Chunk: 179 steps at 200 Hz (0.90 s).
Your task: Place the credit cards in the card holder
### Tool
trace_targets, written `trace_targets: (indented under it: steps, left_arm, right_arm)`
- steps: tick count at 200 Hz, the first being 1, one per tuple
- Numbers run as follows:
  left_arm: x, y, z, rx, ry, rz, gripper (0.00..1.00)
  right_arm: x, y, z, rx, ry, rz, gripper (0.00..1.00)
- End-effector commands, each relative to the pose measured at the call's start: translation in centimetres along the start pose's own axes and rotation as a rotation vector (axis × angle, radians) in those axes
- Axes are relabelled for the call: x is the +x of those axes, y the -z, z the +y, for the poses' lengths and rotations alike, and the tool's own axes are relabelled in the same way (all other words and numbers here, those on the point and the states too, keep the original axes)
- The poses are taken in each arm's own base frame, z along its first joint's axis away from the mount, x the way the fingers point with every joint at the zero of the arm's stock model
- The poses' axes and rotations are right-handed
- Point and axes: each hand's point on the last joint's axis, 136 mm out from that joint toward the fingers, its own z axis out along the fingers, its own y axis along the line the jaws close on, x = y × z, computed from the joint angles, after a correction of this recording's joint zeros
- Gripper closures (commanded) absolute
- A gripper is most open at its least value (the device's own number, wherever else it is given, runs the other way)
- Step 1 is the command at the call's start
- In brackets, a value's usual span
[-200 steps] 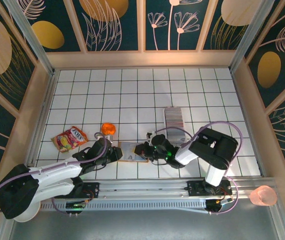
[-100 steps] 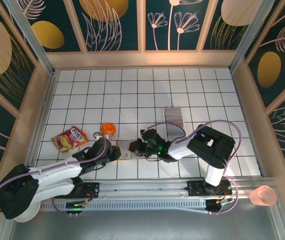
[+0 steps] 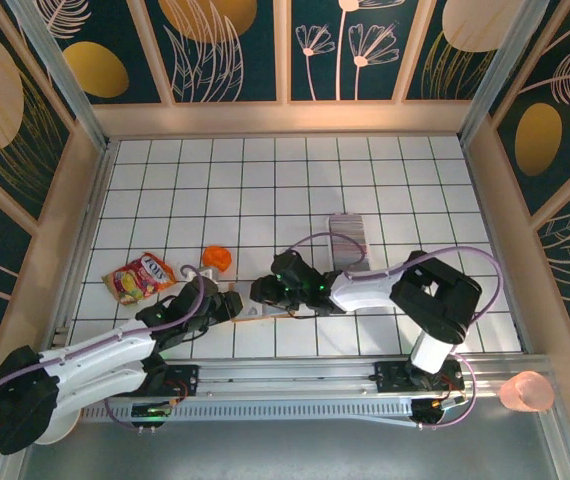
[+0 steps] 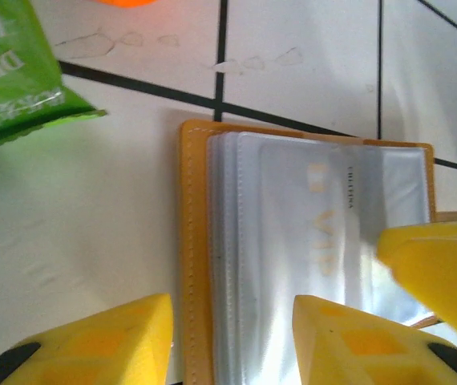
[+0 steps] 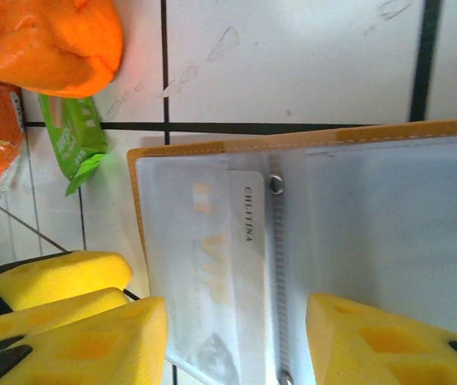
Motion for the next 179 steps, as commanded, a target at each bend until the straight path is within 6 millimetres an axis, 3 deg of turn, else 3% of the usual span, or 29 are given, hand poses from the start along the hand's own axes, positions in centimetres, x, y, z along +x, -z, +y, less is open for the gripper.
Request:
trace_targets:
  steps: [1,11,27,47,125,179]
  left_arm:
    - [-0.2,0.2,0.7,-0.057,0.007,-0.006,0.56]
    - [-0.3,0.1,0.6,-0.054,0.006,-0.01,0.56]
    - [0.0,-0.1,0.6,-0.045,0.01,-0.004,0.54]
    - [0.0,-0.2,0.4,-0.042,0.011,0.005,0.56]
    - [-0.1,-0.8,-0.4,0.004,0.036,-0.002,0.59]
    - [0.3,-1.2,0.3,-0.012,0.039,0.008,0.6]
  right_arm:
    - [-1.0,1.4,-0.4,0.077,0.066,-0.05,0.5]
    - [-1.0,1.4,-0.6,0.089,0.073,-0.05,0.54]
    - [-1.0,1.1,-1.1,0.115,0.084,-0.043,0.79]
    - [-1.0,0.4,-1.4,0.138,0.095,-0.033,1.0]
    - [-0.2,-2.0,-1.4,0.151,0.113,0.034,1.0]
    - [0.4,-3.1,-0.1,0.118,0.127,0.061,1.0]
